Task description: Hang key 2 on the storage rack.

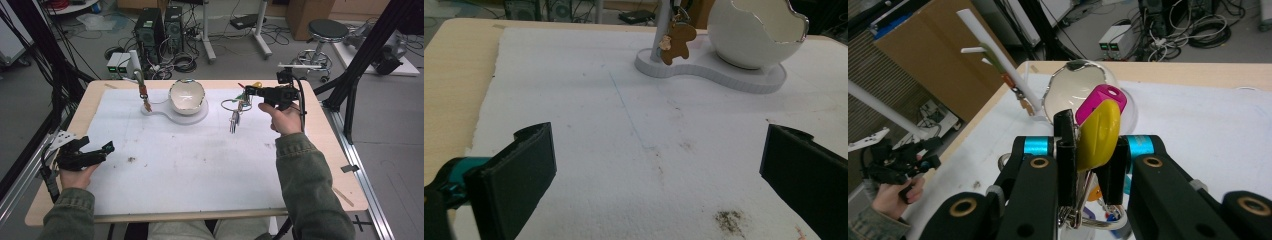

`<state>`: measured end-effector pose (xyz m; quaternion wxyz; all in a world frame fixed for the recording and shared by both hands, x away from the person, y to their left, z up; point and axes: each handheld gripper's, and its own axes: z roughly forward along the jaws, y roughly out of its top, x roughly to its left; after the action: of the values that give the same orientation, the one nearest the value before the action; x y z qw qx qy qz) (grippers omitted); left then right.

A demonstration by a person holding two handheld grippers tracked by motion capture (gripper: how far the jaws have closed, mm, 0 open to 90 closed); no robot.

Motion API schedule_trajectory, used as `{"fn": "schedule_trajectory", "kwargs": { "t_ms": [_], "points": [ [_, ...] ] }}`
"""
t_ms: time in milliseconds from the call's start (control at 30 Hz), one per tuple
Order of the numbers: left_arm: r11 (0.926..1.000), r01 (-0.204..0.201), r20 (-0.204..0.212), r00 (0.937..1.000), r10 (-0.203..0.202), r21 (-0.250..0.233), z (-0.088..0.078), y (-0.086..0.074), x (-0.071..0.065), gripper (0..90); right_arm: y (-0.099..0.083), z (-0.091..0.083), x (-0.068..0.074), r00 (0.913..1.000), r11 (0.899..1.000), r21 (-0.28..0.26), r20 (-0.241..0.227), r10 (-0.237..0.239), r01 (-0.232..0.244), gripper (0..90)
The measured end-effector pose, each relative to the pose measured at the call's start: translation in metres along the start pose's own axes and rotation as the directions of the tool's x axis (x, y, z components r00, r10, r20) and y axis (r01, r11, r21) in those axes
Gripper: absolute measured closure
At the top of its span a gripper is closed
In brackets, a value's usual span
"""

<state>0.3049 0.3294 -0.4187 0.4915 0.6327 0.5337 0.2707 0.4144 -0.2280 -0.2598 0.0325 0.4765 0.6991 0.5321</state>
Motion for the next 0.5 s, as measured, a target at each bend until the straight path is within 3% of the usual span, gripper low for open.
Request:
{"fn": "schedule_trajectory", "kwargs": {
  "t_ms": [267,500],
  "points": [
    [0.9995,0.017,0.034,0.9993,-0.016,-0.026,-0.001,0.003,-0.004,2.0,-0.005,0.007,0.018,0.9991,1.0,0.01,-0.04,0.014,-0.014,81.2],
    [0.9986,0.006,0.075,0.9972,-0.002,-0.052,0.0,0.008,-0.016,2.0,-0.01,0.017,0.028,0.9975,1.0,0.022,-0.07,0.012,-0.01,81.2]
  ]
}}
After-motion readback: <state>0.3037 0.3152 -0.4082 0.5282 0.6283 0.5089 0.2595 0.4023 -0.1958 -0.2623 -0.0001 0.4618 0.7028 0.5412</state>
